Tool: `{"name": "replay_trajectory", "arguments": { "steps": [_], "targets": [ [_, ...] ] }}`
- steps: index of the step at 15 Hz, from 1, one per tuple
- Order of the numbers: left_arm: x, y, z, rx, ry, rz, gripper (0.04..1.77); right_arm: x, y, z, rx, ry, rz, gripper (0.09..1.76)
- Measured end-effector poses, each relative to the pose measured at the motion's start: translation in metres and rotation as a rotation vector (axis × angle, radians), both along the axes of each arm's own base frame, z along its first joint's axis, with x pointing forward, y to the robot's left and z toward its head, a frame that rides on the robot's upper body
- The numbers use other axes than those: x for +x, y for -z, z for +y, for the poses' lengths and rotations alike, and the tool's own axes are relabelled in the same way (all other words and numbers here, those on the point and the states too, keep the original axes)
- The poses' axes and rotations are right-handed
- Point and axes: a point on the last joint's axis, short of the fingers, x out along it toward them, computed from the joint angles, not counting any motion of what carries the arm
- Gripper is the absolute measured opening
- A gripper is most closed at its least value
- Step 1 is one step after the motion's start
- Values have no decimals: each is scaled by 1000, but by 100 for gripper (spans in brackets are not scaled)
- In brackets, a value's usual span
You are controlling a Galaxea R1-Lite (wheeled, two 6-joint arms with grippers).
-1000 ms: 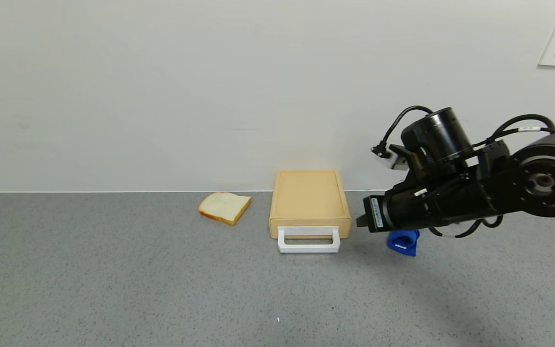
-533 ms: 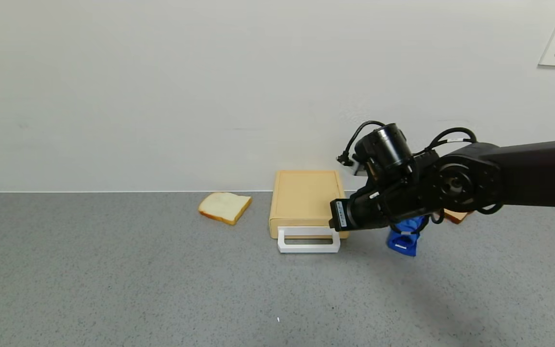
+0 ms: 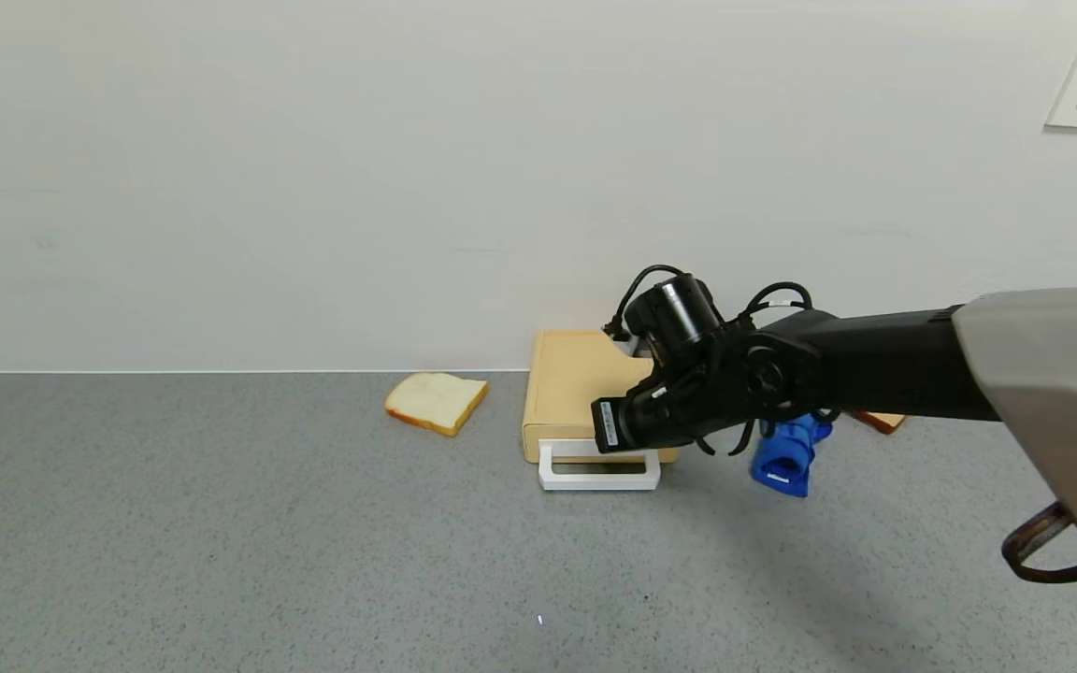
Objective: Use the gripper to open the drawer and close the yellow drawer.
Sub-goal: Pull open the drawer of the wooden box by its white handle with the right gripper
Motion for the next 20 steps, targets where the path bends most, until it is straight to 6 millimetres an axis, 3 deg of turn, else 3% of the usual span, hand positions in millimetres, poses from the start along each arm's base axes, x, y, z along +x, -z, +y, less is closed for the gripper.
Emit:
{"name": "replay_trajectory", "arguments": {
  "steps": [8,20],
  "targets": [
    [0,0,0,0,0,0,173,15,28,22,1,-10,14,11],
    [0,0,0,0,0,0,173,23,51,30,-10,-13,29,11]
  ]
}}
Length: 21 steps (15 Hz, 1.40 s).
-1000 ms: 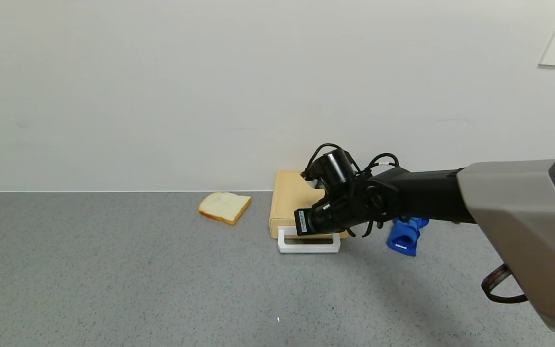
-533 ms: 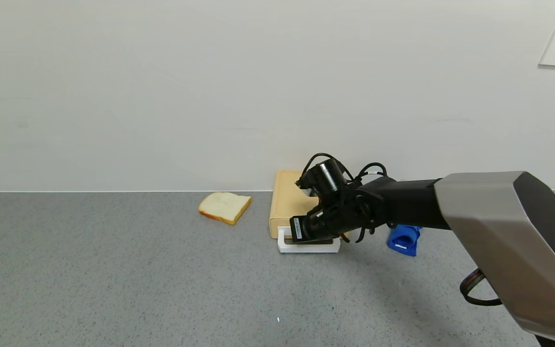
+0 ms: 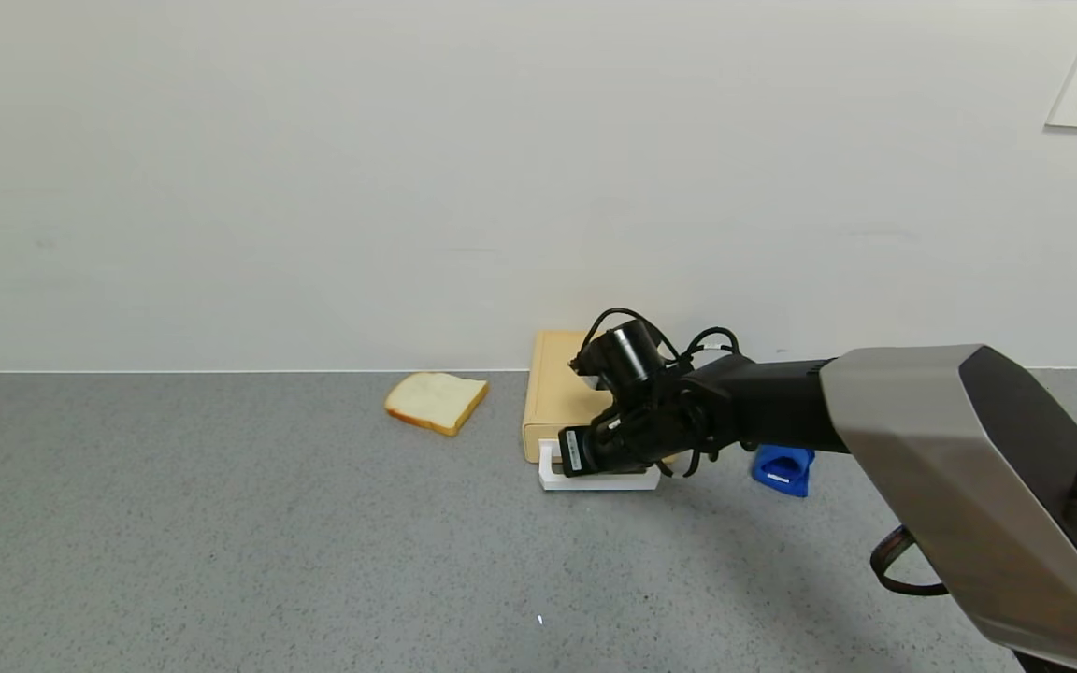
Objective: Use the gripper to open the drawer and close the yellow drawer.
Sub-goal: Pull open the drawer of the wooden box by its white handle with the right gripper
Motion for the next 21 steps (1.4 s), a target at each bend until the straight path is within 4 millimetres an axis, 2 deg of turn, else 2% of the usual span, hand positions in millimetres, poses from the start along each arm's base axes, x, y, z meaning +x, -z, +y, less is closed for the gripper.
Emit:
{"name": "replay_trajectory", "arguments": {
  "steps": [7,21],
  "targets": [
    [0,0,0,0,1,0,173,-4,4,5,-2,3,29,11],
    [0,0,0,0,0,0,173,-33,7,13,-77,21,209,12]
  ]
}}
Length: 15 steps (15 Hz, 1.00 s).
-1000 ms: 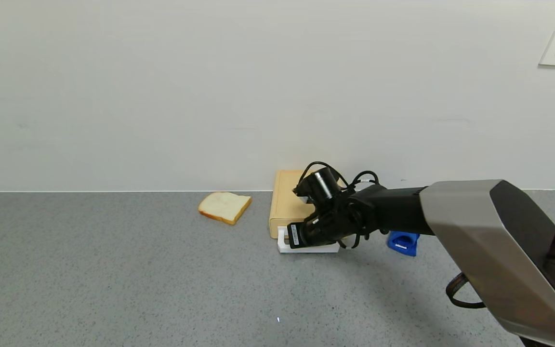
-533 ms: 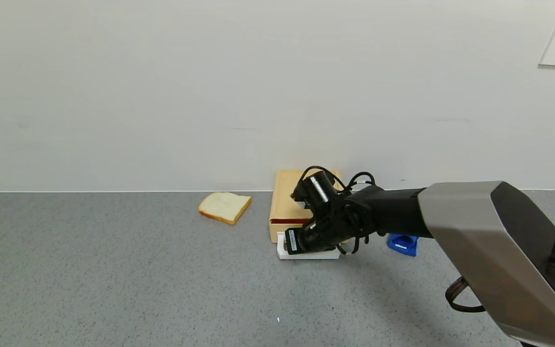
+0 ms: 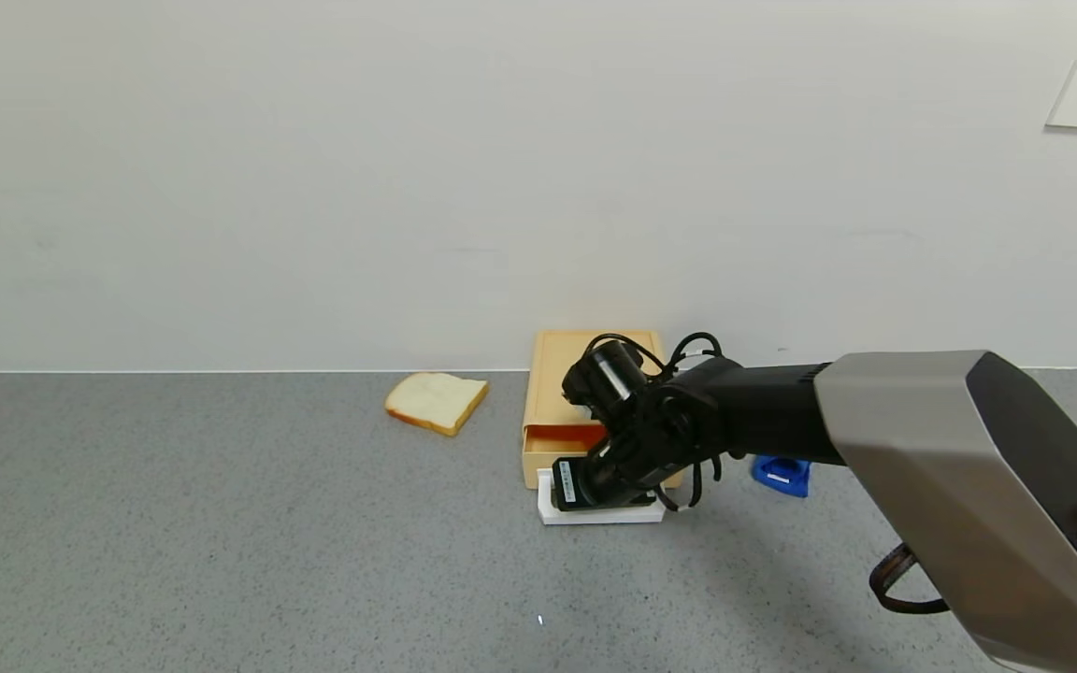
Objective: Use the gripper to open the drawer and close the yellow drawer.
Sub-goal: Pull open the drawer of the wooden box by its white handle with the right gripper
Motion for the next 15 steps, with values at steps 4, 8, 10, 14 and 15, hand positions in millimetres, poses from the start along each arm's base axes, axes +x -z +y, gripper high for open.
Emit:
{"name": "replay_trajectory", "arguments": {
  "steps": [4,8,10,14,15],
  "targets": [
    [0,0,0,0,0,0,173,-7,0,0,-25,4,42,12],
    [0,0,0,0,0,0,173,-11,-1,-3,-43,22,74,12],
    [0,0,0,0,0,0,173,-15,-1,-3,-57,32,97,12],
    [0,0,0,0,0,0,173,-23,-1,0,-67,40,129,12],
    [0,0,0,0,0,0,173,-25,-1,1,-70,36,131,12]
  ]
}}
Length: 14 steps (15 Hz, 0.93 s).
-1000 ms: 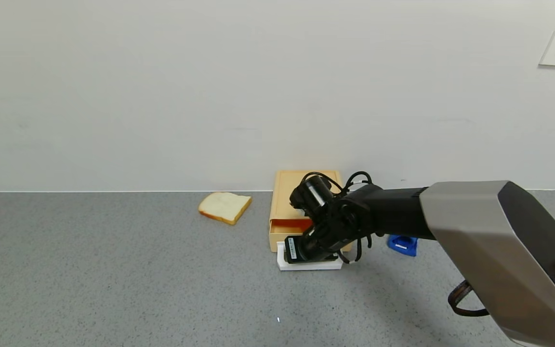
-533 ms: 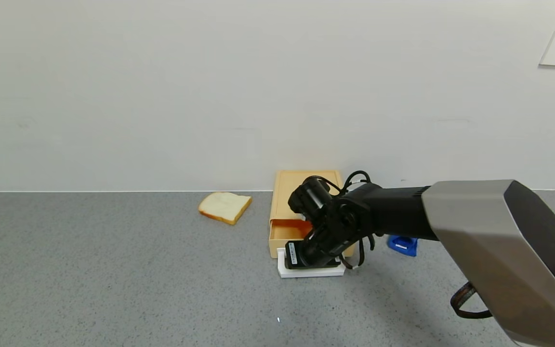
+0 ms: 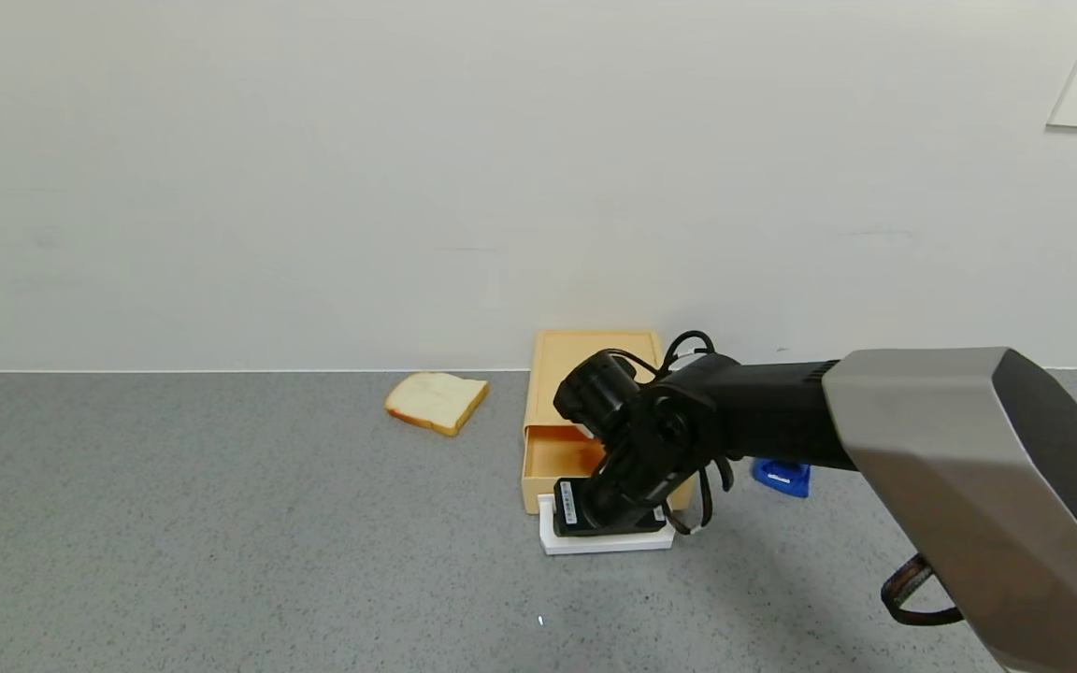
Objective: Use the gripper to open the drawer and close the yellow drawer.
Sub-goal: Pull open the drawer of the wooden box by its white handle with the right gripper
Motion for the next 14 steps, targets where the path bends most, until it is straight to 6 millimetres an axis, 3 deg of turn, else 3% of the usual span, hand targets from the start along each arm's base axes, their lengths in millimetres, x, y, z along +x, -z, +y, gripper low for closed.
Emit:
{"name": "replay_trajectory", "arguments": {
  "steps": [14],
  "targets": [
    [0,0,0,0,0,0,173,-35,-1,7,-30,0,61,12]
  ]
}}
